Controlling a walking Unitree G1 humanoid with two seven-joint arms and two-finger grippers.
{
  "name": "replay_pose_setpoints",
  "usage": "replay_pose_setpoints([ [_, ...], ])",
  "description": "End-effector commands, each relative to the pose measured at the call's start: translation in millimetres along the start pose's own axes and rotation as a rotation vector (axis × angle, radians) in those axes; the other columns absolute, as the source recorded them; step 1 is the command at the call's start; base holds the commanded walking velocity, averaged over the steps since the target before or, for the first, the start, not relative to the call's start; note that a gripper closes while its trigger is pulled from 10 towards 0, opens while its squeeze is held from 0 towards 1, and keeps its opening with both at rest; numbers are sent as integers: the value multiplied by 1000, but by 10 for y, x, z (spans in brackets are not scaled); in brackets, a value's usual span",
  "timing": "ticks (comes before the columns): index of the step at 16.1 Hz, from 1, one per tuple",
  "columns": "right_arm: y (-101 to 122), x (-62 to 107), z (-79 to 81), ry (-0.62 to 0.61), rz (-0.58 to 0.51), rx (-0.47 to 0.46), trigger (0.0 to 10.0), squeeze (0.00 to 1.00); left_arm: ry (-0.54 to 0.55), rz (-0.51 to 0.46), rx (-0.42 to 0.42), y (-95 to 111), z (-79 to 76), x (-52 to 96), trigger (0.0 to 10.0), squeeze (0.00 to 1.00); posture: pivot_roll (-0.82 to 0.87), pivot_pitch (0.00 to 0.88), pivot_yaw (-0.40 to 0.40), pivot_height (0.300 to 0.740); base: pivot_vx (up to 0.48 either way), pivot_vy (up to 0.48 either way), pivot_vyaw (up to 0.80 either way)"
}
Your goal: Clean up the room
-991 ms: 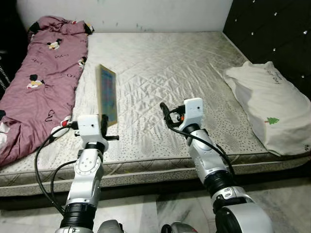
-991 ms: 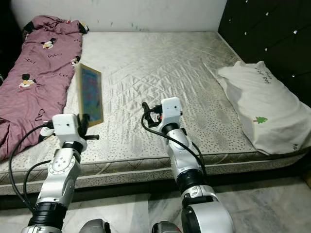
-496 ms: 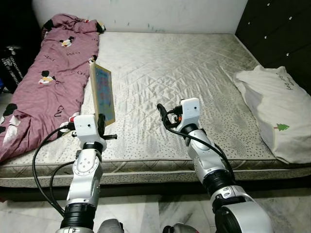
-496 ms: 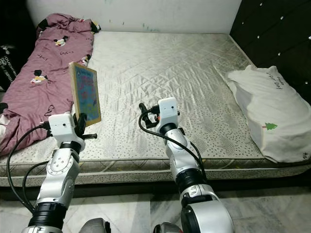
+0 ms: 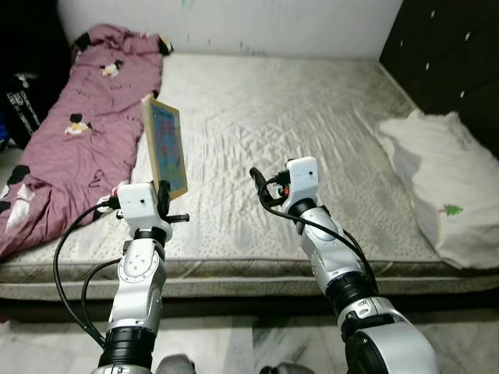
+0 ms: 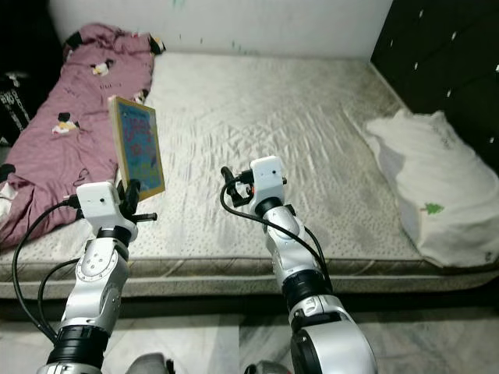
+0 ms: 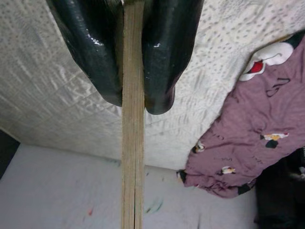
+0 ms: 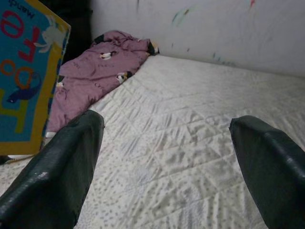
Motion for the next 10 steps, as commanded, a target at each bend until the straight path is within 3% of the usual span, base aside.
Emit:
replay_pose_setpoints([
  [1,45,-26,1,9,-9,13,10000,0,-3,-60,5,140,-17,-48,10000,0,79,0,-56,740,262,0,0],
  [10,46,-30,-18,10,-4,19,10000,0,-8,-59,10,129,-37,-59,10000,0,79,0,-63,740,298,0,0],
])
Point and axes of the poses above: a point about 5 cm out from each wrist's last joint towards the gripper, its own x axis pointing back from the gripper into the wrist, its own y axis along the axis of the wrist's last joint, z = x × y, the point moved 3 cm from there along -x, pointing out of the wrist towards the gripper, and after that the axes turned 11 degrees about -x, right-handed, at the moved point
